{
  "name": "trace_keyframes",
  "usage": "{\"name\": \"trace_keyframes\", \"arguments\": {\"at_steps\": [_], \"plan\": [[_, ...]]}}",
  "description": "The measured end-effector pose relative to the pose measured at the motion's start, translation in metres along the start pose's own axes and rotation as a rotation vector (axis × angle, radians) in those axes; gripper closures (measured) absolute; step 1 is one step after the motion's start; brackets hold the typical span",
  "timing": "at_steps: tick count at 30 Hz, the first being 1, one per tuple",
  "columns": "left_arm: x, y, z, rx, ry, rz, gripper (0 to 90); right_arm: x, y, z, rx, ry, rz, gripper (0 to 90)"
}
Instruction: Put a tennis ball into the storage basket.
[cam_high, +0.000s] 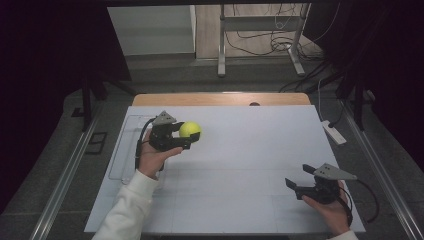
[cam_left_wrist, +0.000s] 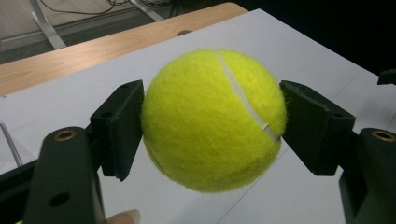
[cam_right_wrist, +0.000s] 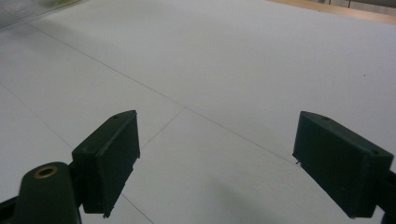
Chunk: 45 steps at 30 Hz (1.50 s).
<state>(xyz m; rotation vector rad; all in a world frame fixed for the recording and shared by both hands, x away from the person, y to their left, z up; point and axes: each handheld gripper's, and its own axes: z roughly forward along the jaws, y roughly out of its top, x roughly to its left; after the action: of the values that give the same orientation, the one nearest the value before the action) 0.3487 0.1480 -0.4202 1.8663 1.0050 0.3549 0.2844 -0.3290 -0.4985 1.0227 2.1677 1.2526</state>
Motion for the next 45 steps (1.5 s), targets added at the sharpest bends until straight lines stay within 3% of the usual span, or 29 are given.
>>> {"name": "trace_keyframes", "arguments": {"at_steps": [22,45], "plan": [[0.005,-0.002,-0.012,-0.018,0.026,-0.009,27.1,0.0,0.0,0.0,-0.001,-0.001,0.002,15.0],[0.017,-0.014,-0.03,-0.017,0.062,-0.033,27.1,0.001,0.001,0.001,-0.001,-0.003,-0.001,15.0]]}}
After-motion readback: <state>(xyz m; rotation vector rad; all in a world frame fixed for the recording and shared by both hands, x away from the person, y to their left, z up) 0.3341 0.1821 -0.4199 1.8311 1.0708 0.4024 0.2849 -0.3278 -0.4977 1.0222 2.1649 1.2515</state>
